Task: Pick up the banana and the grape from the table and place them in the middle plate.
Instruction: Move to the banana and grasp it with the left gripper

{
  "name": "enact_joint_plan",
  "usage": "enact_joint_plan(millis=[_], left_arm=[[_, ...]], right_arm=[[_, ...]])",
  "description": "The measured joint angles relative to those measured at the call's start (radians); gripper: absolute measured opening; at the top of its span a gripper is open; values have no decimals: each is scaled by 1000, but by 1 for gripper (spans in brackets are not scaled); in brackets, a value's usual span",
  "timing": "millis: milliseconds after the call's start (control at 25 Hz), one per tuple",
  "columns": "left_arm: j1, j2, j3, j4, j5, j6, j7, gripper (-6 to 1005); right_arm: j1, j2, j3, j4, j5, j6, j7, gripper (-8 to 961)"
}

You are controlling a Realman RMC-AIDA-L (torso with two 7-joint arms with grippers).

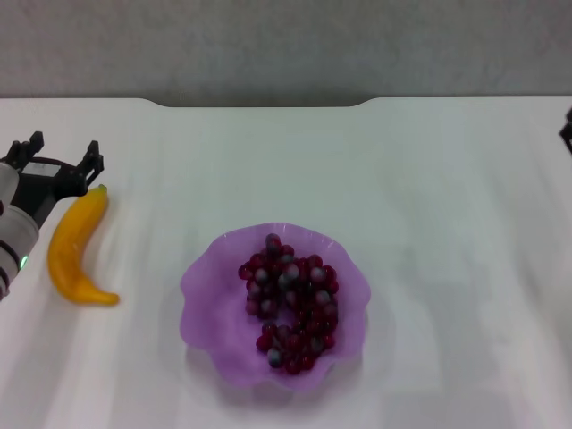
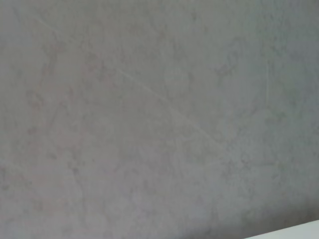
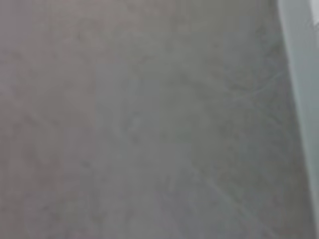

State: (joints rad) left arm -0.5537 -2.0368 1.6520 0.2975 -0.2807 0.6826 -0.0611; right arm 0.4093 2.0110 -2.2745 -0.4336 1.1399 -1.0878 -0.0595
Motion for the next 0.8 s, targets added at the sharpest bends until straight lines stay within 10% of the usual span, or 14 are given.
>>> enact_joint_plan(millis=[400,800], left_arm=[[-3,-2,0,11,0,-32,-1,819],[31,7,-1,291,0,-414,21,818]], right_arm=[[-3,1,66,42,1,-4,1,894],[-16,2,67,65,1,-6,-1,894]])
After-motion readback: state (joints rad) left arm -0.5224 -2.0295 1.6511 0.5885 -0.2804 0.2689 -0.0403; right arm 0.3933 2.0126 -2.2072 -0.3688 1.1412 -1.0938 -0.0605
